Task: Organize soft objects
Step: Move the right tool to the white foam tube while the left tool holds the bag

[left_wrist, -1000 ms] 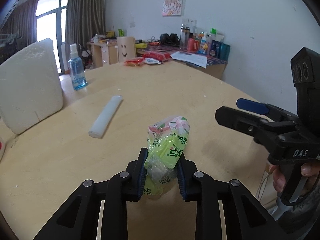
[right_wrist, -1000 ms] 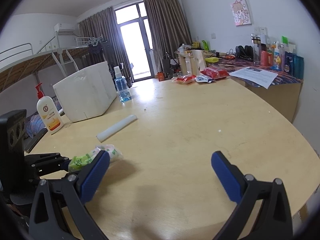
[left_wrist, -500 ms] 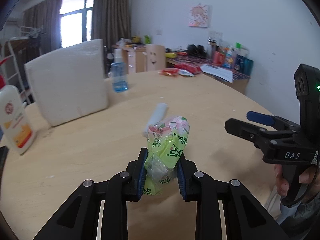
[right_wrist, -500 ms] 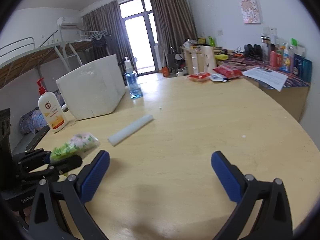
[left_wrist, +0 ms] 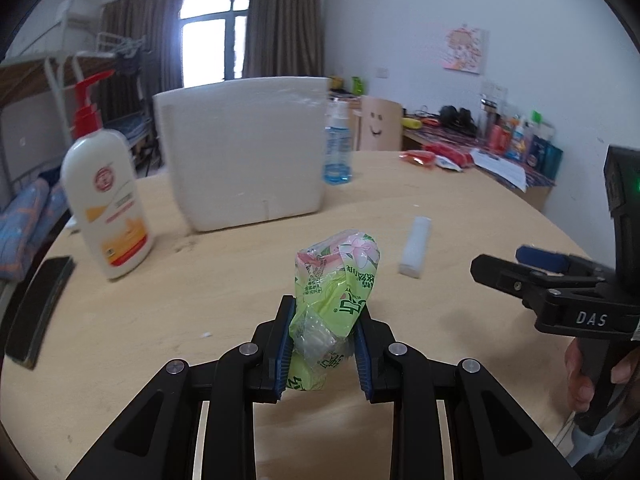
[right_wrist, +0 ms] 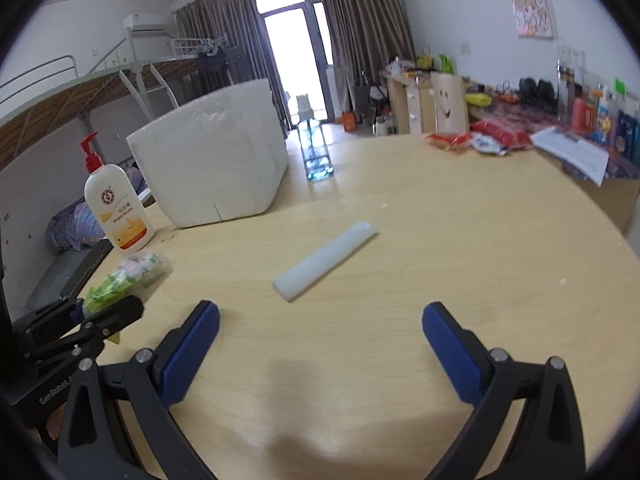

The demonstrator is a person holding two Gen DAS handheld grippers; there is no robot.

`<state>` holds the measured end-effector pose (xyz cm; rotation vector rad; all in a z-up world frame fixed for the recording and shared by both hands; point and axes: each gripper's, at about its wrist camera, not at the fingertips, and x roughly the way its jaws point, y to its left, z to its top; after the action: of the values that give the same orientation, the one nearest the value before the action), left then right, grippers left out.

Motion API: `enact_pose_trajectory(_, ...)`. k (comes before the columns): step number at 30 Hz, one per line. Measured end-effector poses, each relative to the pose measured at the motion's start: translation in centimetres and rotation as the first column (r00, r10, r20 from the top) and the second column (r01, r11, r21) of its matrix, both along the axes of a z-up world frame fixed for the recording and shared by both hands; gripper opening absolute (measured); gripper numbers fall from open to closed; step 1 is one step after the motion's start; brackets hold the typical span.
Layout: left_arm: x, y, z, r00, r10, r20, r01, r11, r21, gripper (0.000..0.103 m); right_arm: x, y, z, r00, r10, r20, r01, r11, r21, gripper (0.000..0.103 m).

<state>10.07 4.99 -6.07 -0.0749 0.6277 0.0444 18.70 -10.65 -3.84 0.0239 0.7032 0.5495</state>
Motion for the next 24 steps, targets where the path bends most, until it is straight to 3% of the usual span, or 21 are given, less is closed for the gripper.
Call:
enact_pose_trajectory(13, -1.5, 3.6, 0.6, 0.995, 0.099, 0.029, -0.099, 0.995, -0.008, 0.029, 2.2, 2.9, -0.6, 0.990, -0.100, -0.103, 0.098, 0.995, -0.023, 0.102)
enact_pose_trajectory(24, -2.2, 4.3, 0.7, 0.994, 0.096, 0.051, -0.095, 0.995, -0.027, 0.029, 3.1, 5.1, -0.8, 0.984, -0.138, -0.117, 0.128, 0.988, -0.086, 0.085)
